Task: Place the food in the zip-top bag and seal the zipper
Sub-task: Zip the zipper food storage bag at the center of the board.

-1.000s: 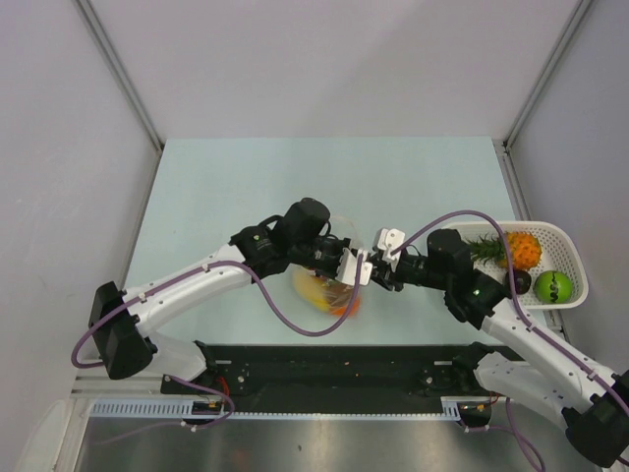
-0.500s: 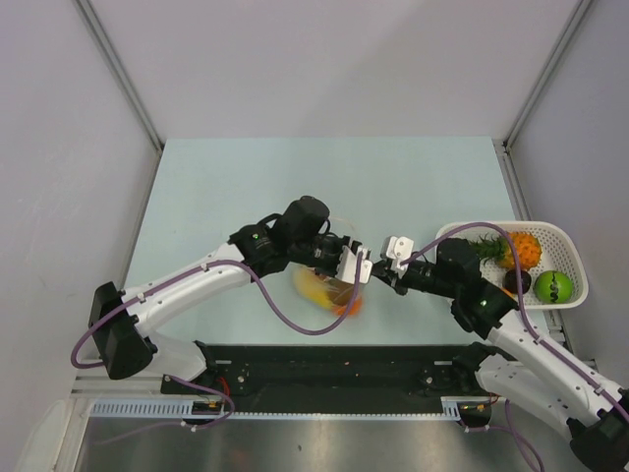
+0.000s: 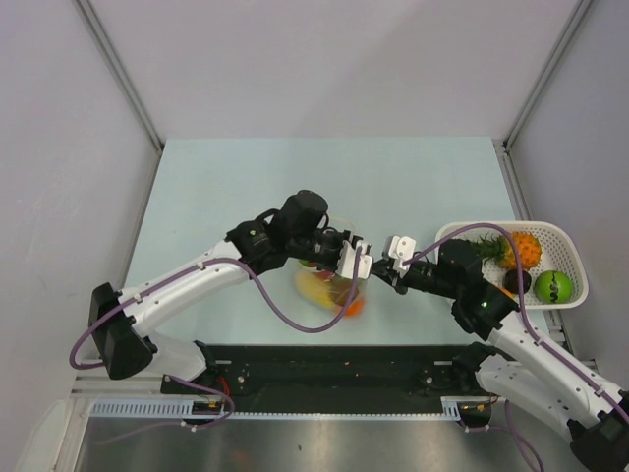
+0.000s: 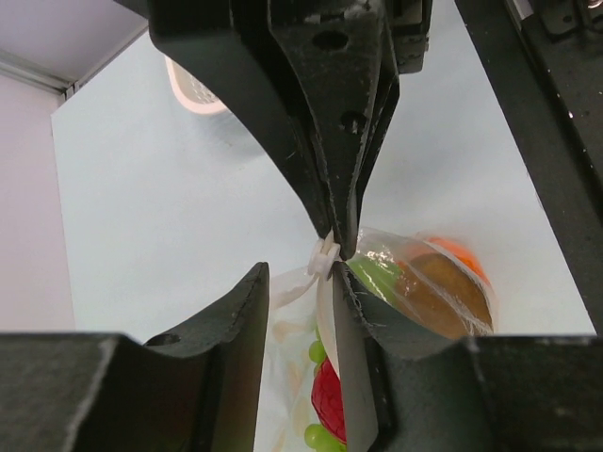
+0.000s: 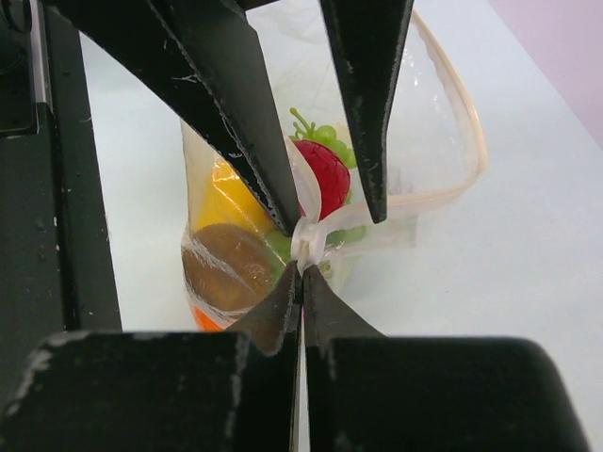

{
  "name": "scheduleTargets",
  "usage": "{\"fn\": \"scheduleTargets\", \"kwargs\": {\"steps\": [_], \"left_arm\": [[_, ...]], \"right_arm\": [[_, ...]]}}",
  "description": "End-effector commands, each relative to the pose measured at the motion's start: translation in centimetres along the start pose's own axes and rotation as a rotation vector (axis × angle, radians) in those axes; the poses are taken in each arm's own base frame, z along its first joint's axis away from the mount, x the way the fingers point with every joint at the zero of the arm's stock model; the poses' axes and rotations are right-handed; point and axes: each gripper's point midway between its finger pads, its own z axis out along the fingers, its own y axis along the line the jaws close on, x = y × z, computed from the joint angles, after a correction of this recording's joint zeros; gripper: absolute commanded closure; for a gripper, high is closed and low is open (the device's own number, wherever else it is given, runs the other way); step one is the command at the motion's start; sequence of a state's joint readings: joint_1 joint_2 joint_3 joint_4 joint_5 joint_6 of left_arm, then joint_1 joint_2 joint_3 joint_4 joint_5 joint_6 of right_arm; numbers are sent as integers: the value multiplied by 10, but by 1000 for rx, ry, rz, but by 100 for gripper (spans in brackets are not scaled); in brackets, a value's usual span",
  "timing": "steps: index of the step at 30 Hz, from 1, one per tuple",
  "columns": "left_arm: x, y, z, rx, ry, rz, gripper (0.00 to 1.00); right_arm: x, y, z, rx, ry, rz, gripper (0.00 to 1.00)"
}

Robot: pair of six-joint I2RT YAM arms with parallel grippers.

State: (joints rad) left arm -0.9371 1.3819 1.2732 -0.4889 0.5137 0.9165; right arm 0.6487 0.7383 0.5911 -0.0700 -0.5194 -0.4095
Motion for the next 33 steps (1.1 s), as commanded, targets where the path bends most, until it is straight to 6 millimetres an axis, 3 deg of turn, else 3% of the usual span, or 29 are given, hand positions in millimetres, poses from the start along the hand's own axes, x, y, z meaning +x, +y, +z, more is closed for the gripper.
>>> {"fn": "scheduleTargets", "kwargs": {"steps": [1, 9, 12, 16, 27, 33], "left_arm": [[-24, 3, -3, 20, -66, 21, 65], [-12, 0, 4, 37, -30, 15, 76], [-12, 1, 5, 38, -25, 17, 90], [-6, 5, 2, 24, -7, 20, 98], [30, 11, -8, -2, 89, 16, 100], [47, 19, -20, -25, 137, 14, 100]], "right_arm": [[-28, -10, 0, 40, -99, -39, 100], [-31, -11, -4, 60, -112, -49, 100], [-32, -11, -5, 64, -114, -53, 100], [-30, -11, -7, 68, -107, -52, 100], [-39, -12, -18, 99, -132, -78, 100], [-28, -8, -21, 92, -93, -71, 100]]}}
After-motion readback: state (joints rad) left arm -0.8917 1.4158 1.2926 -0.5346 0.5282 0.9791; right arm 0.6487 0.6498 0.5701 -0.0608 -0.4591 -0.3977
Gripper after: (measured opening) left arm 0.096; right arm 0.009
